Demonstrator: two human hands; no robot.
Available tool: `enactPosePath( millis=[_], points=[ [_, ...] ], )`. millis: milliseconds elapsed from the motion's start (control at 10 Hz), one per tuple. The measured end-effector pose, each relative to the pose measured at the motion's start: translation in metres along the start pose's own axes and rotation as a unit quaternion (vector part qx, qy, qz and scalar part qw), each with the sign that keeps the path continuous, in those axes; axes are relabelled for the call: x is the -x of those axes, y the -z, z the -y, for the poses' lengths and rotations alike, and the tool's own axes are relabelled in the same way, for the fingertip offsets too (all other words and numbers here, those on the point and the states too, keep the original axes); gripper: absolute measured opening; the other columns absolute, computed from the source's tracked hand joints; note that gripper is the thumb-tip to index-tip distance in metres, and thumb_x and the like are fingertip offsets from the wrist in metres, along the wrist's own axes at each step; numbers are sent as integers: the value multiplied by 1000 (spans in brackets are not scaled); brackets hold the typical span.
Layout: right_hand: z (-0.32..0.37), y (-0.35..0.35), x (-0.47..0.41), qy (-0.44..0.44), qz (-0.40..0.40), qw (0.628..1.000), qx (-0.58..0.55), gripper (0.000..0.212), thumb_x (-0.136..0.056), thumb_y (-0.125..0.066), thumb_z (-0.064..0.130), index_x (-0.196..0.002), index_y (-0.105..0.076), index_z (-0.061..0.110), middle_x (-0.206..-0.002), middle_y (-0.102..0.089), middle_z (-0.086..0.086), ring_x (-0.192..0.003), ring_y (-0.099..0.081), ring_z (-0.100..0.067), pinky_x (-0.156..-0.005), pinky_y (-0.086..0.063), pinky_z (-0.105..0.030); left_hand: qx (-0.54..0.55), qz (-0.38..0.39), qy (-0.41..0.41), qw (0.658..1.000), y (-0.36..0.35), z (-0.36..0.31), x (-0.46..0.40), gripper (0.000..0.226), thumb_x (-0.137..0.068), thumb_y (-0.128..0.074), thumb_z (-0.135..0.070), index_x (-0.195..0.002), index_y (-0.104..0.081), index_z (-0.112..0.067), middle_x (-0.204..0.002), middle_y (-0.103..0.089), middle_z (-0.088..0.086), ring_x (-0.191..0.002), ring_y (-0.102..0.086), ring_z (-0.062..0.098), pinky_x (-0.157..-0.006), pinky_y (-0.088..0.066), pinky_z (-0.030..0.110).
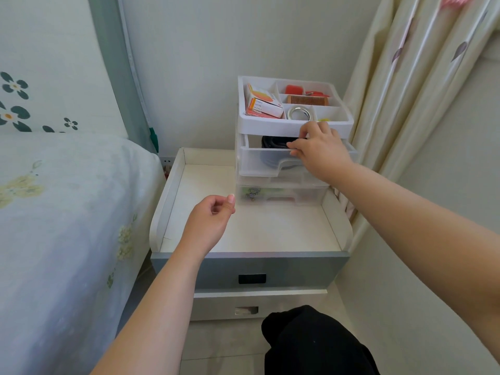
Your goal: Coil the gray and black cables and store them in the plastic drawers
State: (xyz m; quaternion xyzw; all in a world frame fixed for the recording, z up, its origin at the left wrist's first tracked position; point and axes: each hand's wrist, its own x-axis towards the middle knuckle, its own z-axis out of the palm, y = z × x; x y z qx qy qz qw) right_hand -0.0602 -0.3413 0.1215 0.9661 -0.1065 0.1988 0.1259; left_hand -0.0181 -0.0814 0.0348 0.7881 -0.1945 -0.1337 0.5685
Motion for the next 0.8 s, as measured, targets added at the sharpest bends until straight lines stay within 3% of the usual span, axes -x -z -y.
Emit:
enactPosePath(
  millis=[100, 200, 400, 600, 700, 800],
  points=[
    [2, -1, -13, -5, -1, 1000, 24, 28, -96, -50, 31, -116, -67, 22, -112, -49, -10, -106, -42, -33, -91, -35, -43, -22, -1, -4, 1000, 1, 2, -2, 28, -93, -47, -52, -96, -59, -27, -98, -68, -10, -97, -63, 11, -80, -45, 25],
    [5, -3, -25, -40, -25, 999, 1, 25, -92, -58, 30, -112, -67, 18, -112, -53, -9, -106, -45, -31, -93, -38, -43, -3, 1, 2, 1000, 2, 0, -2, 29, -94, -46, -51, -96, -60, -25, -97, -68, -9, -97, -64, 12, -87, -49, 32],
    [7, -14, -42, -139, -74, 987, -34, 48, -80, -71, 35, -114, -50, 9, -113, -56, -12, -102, -52, -31, -88, -43, -42, 29, 4, 13, 999, 3, -1, -2, 35, -95, -44, -49, -101, -61, -18, -97, -69, -8, -93, -65, 9, -95, -50, 42],
    [13, -24, -40, -164, -105, 981, -9, 47, -85, -66, 35, -119, -48, 8, -116, -56, -14, -101, -55, -33, -84, -44, -43, 11, 11, 12, 1000, 3, -1, -4, 37, -96, -41, -49, -102, -61, -19, -97, -68, -9, -95, -64, 10, -94, -49, 43],
    [23, -18, -28, -177, -85, 980, -42, 43, -87, -63, 39, -114, -48, 10, -113, -55, -11, -98, -54, -30, -80, -42, -40, 13, 14, 17, 1000, 3, 0, -2, 38, -97, -40, -50, -103, -61, -19, -97, -68, -9, -95, -64, 10, -95, -49, 43],
    [40, -3, -6, -132, -83, 972, -175, 40, -83, -65, 46, -105, -48, 17, -101, -52, 0, -88, -49, -17, -78, -44, -33, 35, 2, 23, 999, 6, -2, -3, 37, -96, -41, -50, -103, -62, -20, -96, -69, -9, -94, -65, 9, -95, -49, 42]
  ],
)
